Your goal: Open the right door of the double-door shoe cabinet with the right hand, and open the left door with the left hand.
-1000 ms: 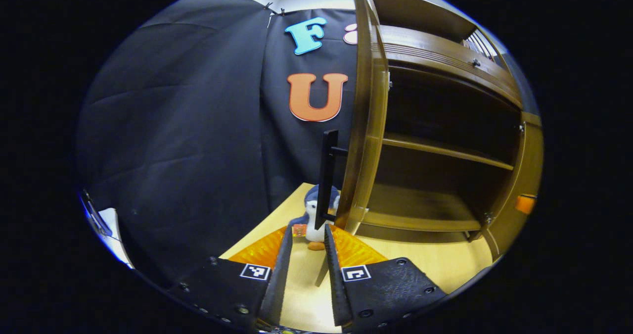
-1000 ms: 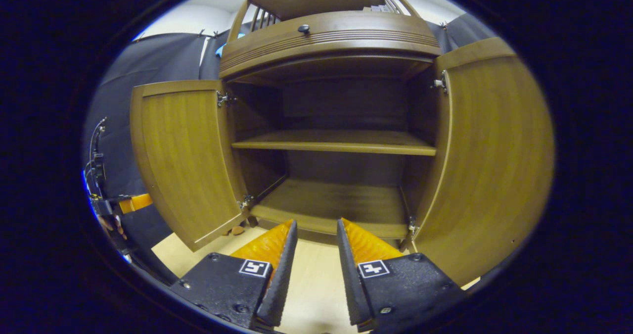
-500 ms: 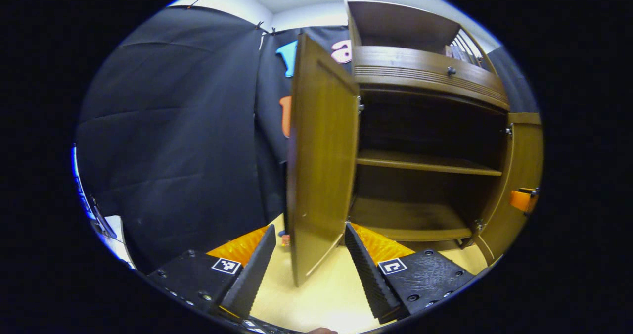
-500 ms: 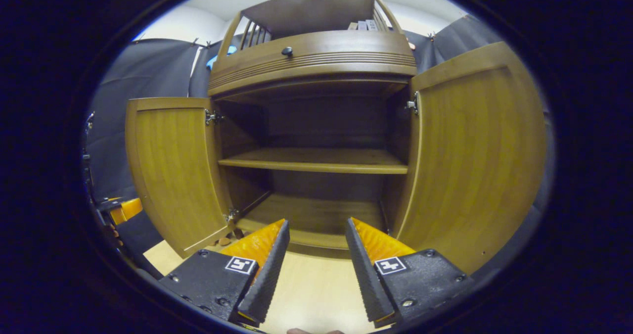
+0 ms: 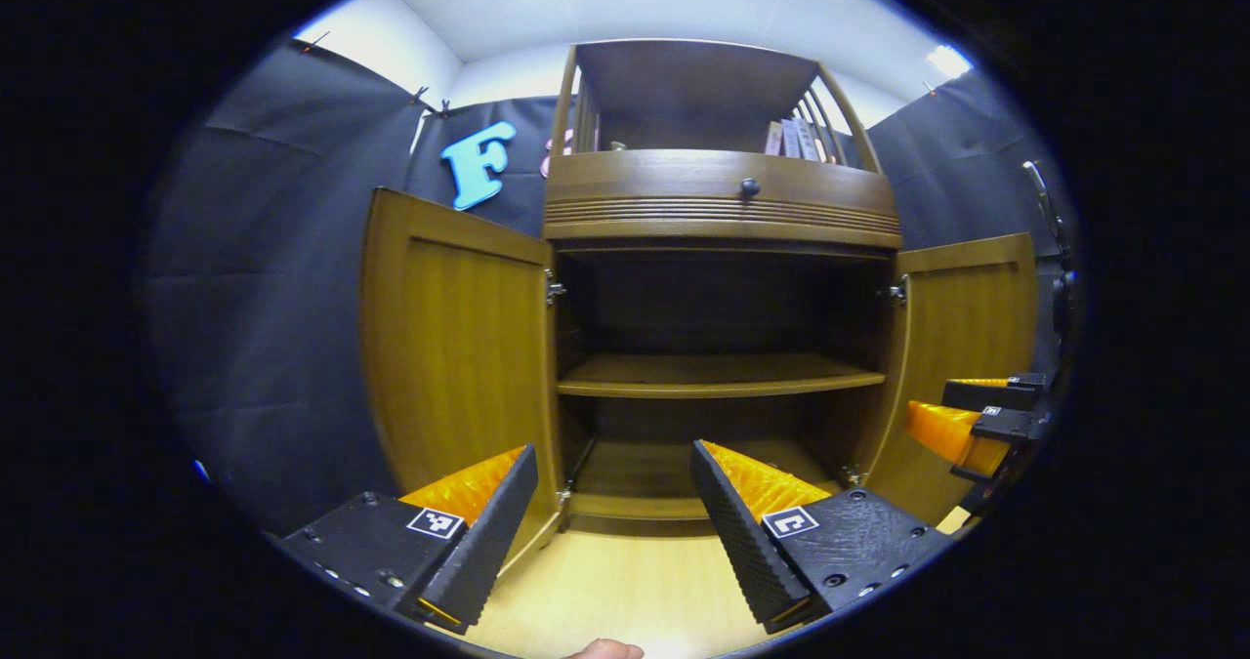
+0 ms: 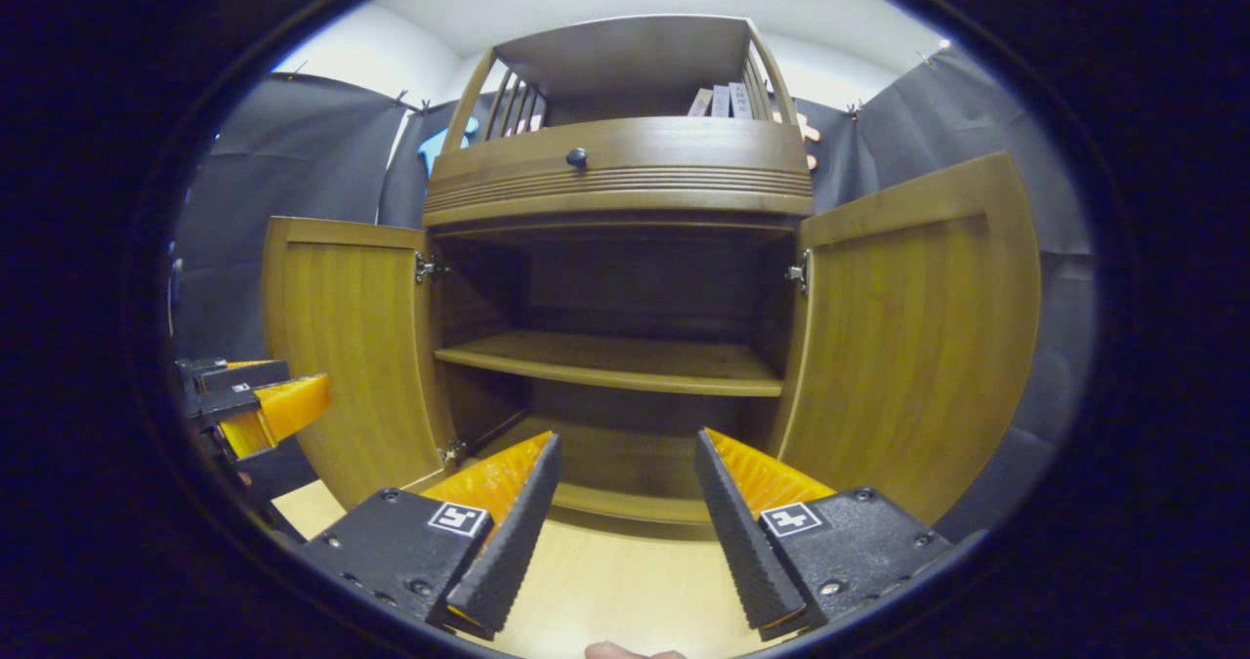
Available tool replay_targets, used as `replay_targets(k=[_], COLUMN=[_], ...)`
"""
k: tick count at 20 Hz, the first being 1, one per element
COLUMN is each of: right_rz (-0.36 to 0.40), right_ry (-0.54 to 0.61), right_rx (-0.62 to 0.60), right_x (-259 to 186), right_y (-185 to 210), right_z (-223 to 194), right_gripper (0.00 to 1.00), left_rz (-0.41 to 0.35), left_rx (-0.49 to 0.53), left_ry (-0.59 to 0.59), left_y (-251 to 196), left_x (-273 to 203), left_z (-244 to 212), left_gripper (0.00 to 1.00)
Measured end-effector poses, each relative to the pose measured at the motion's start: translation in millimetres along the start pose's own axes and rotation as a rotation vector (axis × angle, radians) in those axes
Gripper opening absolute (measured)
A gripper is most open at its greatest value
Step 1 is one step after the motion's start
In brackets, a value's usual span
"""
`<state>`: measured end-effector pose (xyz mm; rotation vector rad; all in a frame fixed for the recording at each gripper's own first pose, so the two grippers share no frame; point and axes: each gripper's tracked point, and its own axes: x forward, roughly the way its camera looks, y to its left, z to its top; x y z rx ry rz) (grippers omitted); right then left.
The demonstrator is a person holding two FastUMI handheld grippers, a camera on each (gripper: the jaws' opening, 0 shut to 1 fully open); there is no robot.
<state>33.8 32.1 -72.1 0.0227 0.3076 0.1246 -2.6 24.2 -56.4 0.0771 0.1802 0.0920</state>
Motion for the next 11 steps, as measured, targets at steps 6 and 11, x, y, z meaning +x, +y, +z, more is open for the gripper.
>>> replay_targets(k=[6,11], right_rz=[-0.011,0.003], right_ry=[-0.039,-0.073], right_rx=[0.012,0.018], right_x=[-16.2,-19.4], right_y=[-7.4,-7.3], right_z=[14.1,23.5], right_gripper=[0.91,0.9], left_rz=[-0.048,-0.081], left_rx=[0.001,-0.021], left_ry=[-0.049,-0.068], left_y=[-27.8,-40.8], left_x=[-1.7,-0.8], left_z=[13.4,18.3], left_gripper=[0.95,0.95])
